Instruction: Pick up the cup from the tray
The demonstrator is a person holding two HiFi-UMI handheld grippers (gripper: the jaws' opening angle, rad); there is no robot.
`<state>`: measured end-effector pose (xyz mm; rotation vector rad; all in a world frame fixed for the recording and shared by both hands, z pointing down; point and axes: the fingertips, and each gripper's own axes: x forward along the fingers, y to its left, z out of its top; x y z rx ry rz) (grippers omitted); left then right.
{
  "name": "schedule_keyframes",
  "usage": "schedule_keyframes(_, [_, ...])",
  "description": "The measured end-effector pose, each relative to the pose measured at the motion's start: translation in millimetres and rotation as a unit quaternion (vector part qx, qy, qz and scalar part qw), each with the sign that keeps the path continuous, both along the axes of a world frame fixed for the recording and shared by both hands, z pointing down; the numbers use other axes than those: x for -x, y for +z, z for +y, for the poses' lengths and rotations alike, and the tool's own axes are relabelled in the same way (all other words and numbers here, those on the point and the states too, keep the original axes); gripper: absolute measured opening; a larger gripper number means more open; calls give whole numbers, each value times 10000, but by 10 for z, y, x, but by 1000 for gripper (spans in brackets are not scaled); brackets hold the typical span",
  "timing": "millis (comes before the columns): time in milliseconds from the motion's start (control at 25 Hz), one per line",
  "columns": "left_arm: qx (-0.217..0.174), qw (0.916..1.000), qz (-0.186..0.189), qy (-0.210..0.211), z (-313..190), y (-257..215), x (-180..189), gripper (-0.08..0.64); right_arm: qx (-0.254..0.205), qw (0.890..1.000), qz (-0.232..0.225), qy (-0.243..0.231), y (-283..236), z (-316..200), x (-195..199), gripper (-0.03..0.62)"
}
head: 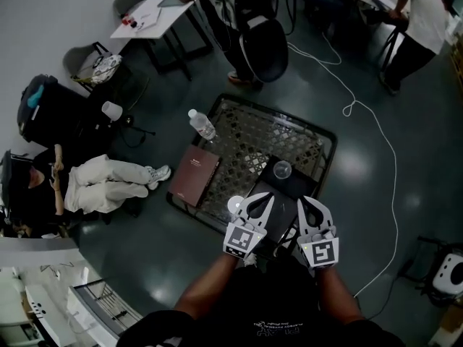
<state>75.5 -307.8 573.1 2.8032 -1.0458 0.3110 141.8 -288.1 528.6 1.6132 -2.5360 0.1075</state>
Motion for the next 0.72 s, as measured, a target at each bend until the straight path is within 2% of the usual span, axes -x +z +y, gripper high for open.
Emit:
schedule_keyframes(120, [28, 9999, -131, -32, -112, 168, -61, 11, 102, 9999, -131, 43, 200, -76, -75, 8])
schedule_keyframes(400, [272, 9995, -169, 43, -286, 500, -222, 11, 415, 9989, -196, -46, 528, -158, -172, 8])
schedule_keyframes(720, [426, 9977, -502, -181, -434, 871, -266, 14, 670, 9974, -260, -78, 799, -216, -261, 8])
